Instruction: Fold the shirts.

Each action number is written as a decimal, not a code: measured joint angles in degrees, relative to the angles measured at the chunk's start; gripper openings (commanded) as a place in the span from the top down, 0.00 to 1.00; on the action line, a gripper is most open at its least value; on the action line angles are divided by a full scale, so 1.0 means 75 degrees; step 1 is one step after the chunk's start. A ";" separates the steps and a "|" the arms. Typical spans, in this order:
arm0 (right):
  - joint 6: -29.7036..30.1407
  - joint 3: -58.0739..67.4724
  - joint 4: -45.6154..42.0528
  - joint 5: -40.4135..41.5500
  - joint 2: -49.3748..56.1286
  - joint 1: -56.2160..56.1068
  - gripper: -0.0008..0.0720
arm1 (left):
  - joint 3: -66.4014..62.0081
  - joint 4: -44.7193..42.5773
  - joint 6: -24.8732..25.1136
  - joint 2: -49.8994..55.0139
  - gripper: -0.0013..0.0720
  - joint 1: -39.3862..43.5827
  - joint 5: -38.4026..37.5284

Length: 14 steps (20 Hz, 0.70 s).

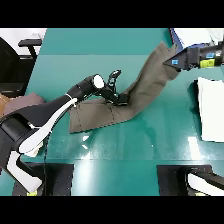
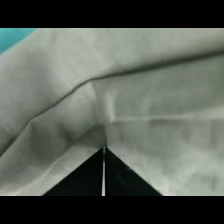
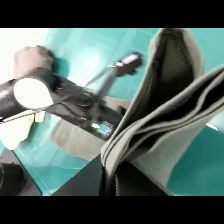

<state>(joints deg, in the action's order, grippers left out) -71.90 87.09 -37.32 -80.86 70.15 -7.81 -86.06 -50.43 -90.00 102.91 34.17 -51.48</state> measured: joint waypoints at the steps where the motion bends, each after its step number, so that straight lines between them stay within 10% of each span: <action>1: -0.0023 0.0038 0.0012 0.0085 0.0000 -0.0204 0.97 | -0.0012 -0.0006 0.0003 0.0000 0.95 -0.0003 0.0050; 11: -0.0096 0.0140 0.0052 0.1667 0.0627 -0.3063 0.97 | -0.0184 -0.1574 0.0041 -0.2384 0.95 -0.2084 -0.0560; 12: -0.0099 0.0140 0.0102 0.1970 0.0851 -0.3515 0.93 | -0.0189 -0.1824 0.0044 -0.2798 0.95 -0.2439 -0.0662; 14: -0.0026 0.0152 0.0303 0.2614 0.1408 -0.4441 0.51 | -0.0189 -0.2346 0.0047 -0.3625 0.95 -0.3156 -0.0877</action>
<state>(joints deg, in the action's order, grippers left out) -72.10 88.23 -35.05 -61.25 80.71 -41.12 -87.48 -68.03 -89.65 75.72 10.50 -58.06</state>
